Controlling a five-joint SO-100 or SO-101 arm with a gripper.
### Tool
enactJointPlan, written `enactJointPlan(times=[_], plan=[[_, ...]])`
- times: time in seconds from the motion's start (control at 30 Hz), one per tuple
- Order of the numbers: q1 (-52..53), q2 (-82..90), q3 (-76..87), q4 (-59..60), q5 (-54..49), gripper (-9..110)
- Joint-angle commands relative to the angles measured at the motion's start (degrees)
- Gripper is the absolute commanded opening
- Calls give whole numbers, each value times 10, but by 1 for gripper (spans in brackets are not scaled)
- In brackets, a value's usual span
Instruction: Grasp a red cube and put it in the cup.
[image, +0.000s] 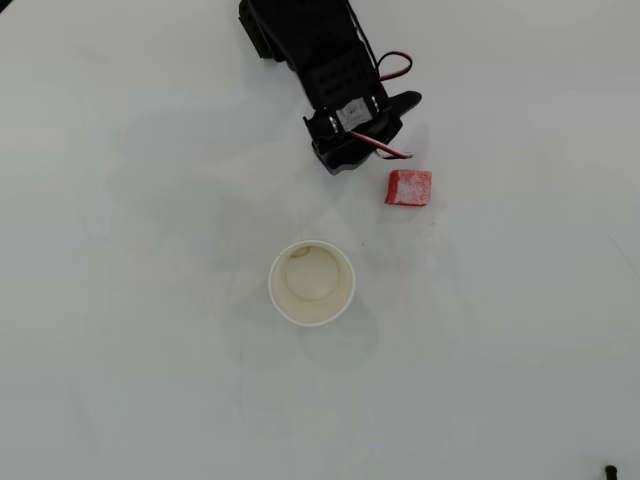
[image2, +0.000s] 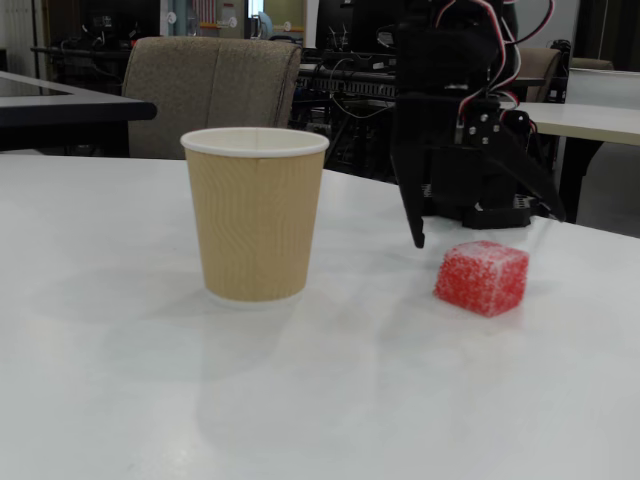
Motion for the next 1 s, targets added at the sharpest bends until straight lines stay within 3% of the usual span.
enactJointPlan(times=[0.0,0.97], plan=[[-25,21,-17,-1,17,51],[-145,19,6,-79,151,51]])
